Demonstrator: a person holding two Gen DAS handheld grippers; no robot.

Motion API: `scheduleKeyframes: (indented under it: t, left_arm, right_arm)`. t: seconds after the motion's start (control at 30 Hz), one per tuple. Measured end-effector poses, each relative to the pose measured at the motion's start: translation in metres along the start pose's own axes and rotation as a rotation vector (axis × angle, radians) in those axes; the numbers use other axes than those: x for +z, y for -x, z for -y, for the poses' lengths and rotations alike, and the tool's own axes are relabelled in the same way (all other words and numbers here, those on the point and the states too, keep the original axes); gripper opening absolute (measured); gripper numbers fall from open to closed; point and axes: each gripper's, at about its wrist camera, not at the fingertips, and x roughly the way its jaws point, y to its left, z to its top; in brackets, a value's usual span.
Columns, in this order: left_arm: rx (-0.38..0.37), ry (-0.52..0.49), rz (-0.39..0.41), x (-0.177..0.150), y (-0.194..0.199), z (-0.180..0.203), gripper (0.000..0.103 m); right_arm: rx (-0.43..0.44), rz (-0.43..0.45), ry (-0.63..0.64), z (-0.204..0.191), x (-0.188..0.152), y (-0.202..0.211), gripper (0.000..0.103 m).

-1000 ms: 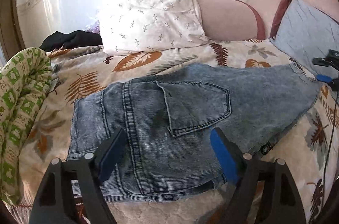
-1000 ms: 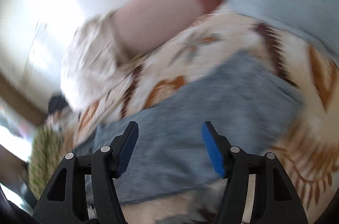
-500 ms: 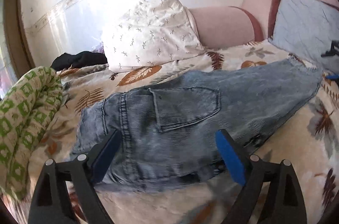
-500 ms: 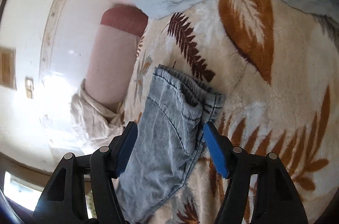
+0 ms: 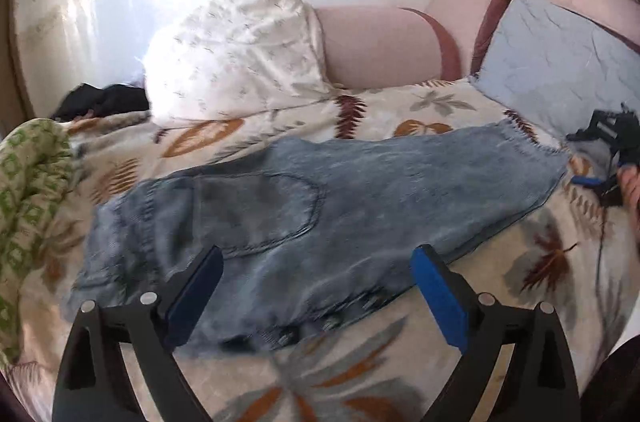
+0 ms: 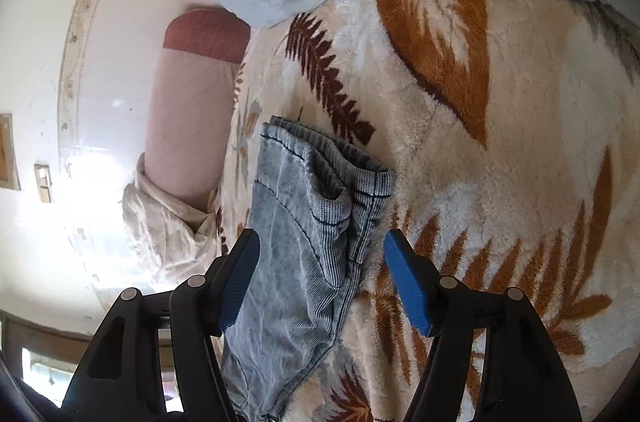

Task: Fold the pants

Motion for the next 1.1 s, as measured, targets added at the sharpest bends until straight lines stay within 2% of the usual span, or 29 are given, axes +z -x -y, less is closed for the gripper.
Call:
scheduleKeyframes:
  t: [0.2, 0.33, 0.47, 0.53, 0.63, 0.8, 1.0, 1.1]
  left_arm:
    - [-0.098, -0.114, -0.04, 0.066, -0.035, 0.049, 0.096]
    - [-0.162, -0.228, -0.084, 0.112, -0.069, 0.097, 0.096]
    - [-0.253, -0.354, -0.136, 0.15, -0.106, 0.151, 0.096]
    - [-0.314, -0.395, -0.19, 0.163, -0.127, 0.174, 0.097]
    - [-0.356, -0.45, -0.229, 0.174, -0.154, 0.207, 0.096]
    - [-0.468, -0.515, -0.312, 0.177, -0.188, 0.247, 0.096]
    - [-0.571, -0.542, -0.384, 0.181, -0.215, 0.282, 0.096]
    - [-0.598, -0.568, -0.415, 0.179, -0.228, 0.295, 0.094]
  right_arm:
    - [0.008, -0.021, -0.016, 0.002, -0.003, -0.006, 0.065]
    - [0.022, -0.018, -0.035, 0.006, -0.001, -0.007, 0.065]
    - [0.04, -0.033, -0.056, 0.007, 0.0, -0.014, 0.065]
    - [0.037, -0.035, -0.066, 0.007, 0.001, -0.016, 0.065]
    - [0.039, -0.033, -0.079, 0.007, 0.002, -0.019, 0.065]
    - [0.058, -0.032, -0.144, 0.018, 0.008, -0.023, 0.065]
    - [0.078, -0.011, -0.151, 0.018, 0.011, -0.025, 0.065]
    - [0.08, -0.004, -0.15, 0.018, 0.01, -0.024, 0.063]
